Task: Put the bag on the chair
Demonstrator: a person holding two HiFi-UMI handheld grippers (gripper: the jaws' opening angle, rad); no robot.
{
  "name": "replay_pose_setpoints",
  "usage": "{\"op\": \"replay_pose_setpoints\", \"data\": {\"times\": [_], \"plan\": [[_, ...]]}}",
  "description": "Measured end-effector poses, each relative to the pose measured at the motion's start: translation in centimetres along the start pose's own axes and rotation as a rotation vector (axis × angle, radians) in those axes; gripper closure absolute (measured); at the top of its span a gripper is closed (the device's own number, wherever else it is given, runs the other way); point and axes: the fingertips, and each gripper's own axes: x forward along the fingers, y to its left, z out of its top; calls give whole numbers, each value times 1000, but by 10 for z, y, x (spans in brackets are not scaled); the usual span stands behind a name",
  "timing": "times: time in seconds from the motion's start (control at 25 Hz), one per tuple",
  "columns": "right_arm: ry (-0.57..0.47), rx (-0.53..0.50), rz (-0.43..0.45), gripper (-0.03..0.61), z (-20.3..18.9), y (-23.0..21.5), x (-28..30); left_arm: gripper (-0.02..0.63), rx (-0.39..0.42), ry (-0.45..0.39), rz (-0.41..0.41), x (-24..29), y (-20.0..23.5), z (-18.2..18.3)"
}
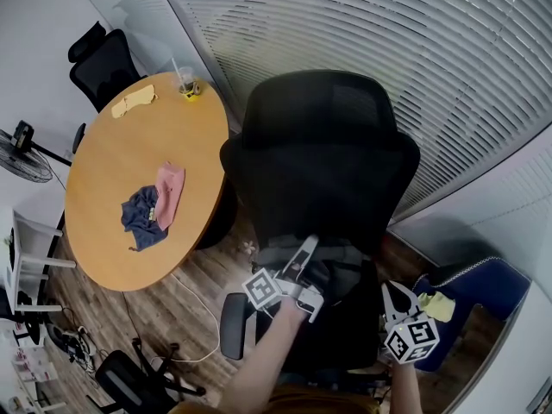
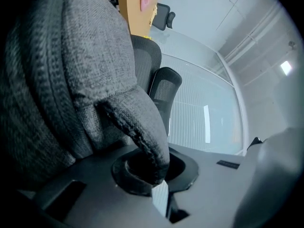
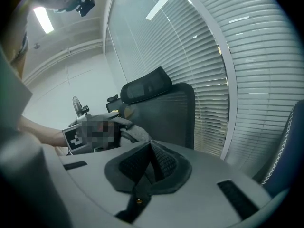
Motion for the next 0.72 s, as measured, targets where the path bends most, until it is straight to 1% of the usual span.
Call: {"op": "replay_pose_setpoints", "data": {"times": [0.12,0.32,0.6,0.72], "plan": [[-8,12,-11,566,2,-8,-1,589,17,0,15,6,3,3],[-12,26,-15,566,-1,-12,0,589,82,31,50,10,11,8],[-18,52,-20,566,-3,-15,-4,589,118,32,74,25,23,17],[-23,55,-26,566,-1,-17,-7,589,120,32,89,37,30,24]]}}
